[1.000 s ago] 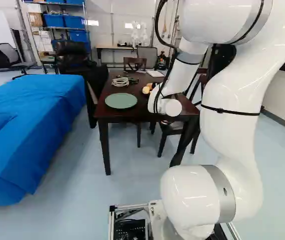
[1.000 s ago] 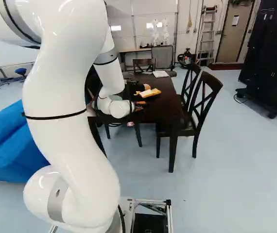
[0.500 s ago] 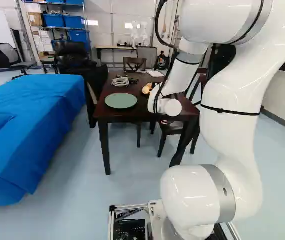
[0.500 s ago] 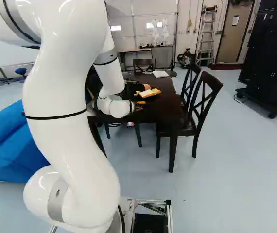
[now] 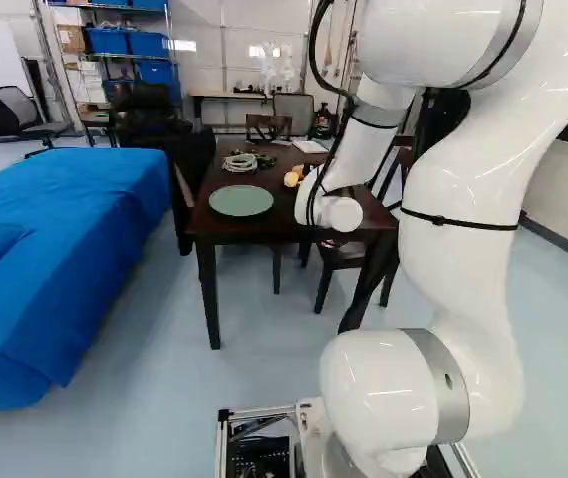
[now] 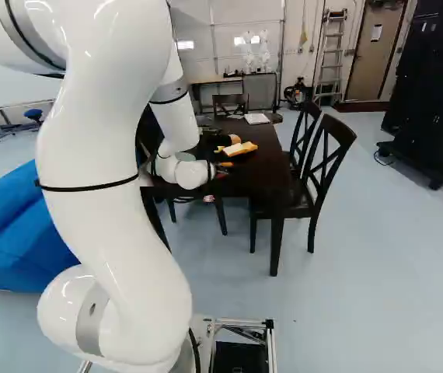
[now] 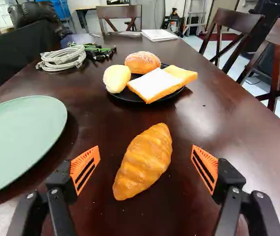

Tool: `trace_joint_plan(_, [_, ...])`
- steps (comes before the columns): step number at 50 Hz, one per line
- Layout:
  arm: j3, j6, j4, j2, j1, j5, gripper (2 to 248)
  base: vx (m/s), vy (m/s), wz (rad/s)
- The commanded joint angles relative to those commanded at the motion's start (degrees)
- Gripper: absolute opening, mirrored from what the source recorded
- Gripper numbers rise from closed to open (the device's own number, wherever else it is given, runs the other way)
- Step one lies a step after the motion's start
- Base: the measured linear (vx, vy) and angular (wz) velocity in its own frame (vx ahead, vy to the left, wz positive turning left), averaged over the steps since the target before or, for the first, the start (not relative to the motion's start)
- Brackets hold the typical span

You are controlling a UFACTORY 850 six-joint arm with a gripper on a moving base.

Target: Move the croissant to the empty plate

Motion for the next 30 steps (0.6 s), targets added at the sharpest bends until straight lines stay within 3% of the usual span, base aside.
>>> trace_joint_plan(20, [0.0, 0.0, 0.0, 0.0, 0.0, 0.0, 246, 0.000, 0.000, 0.000])
trace_joint_plan(21, [0.0, 0.0, 0.0, 0.0, 0.0, 0.0, 233, 0.000, 0.000, 0.000])
trace_joint_plan(30, [0.0, 0.0, 0.0, 0.0, 0.0, 0.0, 221, 0.000, 0.000, 0.000])
